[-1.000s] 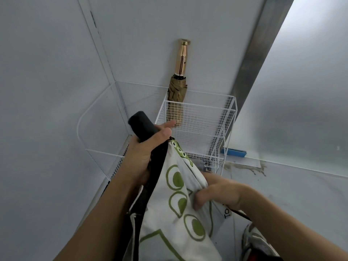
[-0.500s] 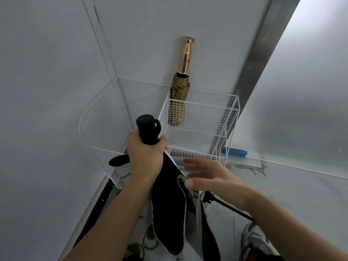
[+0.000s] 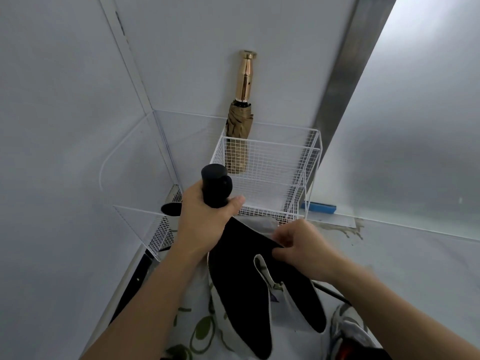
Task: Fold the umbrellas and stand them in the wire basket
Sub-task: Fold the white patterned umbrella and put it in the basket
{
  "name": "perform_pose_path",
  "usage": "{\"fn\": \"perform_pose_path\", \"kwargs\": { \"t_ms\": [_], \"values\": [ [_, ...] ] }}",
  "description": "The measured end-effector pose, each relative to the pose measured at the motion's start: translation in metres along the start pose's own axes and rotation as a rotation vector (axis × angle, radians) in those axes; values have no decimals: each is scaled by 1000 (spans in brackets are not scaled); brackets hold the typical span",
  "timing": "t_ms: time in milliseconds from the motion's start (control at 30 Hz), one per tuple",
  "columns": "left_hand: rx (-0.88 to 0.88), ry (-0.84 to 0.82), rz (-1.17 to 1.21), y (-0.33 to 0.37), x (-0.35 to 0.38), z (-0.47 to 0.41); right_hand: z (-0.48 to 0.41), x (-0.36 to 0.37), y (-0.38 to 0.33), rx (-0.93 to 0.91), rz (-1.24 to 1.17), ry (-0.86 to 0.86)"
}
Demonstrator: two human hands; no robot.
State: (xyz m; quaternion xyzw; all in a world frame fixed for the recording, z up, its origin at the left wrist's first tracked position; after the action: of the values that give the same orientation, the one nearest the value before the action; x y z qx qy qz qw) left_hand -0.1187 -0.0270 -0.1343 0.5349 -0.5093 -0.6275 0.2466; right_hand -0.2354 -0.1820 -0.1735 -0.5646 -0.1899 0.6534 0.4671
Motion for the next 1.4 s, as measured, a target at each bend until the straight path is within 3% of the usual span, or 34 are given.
{"fn": "perform_pose_path", "kwargs": {
  "t_ms": [67,167,267,367,433,500,567,667,767,933,1033,1267,1400],
  "values": [
    [-28,-42,28,-1,-4,-2,-4,-14,3,15,164,119],
    [-104,-65,81,-2,-12,-4,-6,-43,7,62,173,370],
    [-222,15,174,-9,-15,-7,-6,-59,13,21,-144,478],
    [-325,125,310,-15,-17,-10,8,-65,1,-197,-590,638],
    [-366,176,372,-17,-18,-10,26,-62,-15,-349,-508,811],
    [-382,202,402,-17,-18,-10,41,-46,-29,-477,-368,765],
    [-381,214,411,-15,-17,-9,45,-21,-34,-532,-301,558],
    [-358,194,412,-7,-11,-5,30,7,-24,-372,-411,300],
    [-331,158,440,3,-4,4,14,20,-16,-266,-465,202],
    [-269,158,409,15,4,10,5,37,-19,-275,-407,271],
    [-272,168,401,12,3,8,9,42,-24,-311,-497,215],
    [-256,166,372,7,8,6,11,48,-25,-434,-219,389],
    [-190,142,339,7,14,7,8,47,-20,-327,-317,437]
  ]
}}
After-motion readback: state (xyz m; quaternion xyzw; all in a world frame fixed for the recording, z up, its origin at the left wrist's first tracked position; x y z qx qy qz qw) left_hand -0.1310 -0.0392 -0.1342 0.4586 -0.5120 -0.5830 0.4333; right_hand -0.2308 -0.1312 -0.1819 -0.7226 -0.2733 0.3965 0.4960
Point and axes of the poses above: each hand's wrist, its own z-axis away from the middle knuckle, its own x-axis out of the palm, y = z × x, the point moved 2 cm from there along -z, towards the middle knuckle, and after that the axes turned 9 degrees about -z, right-handed, at the moved point
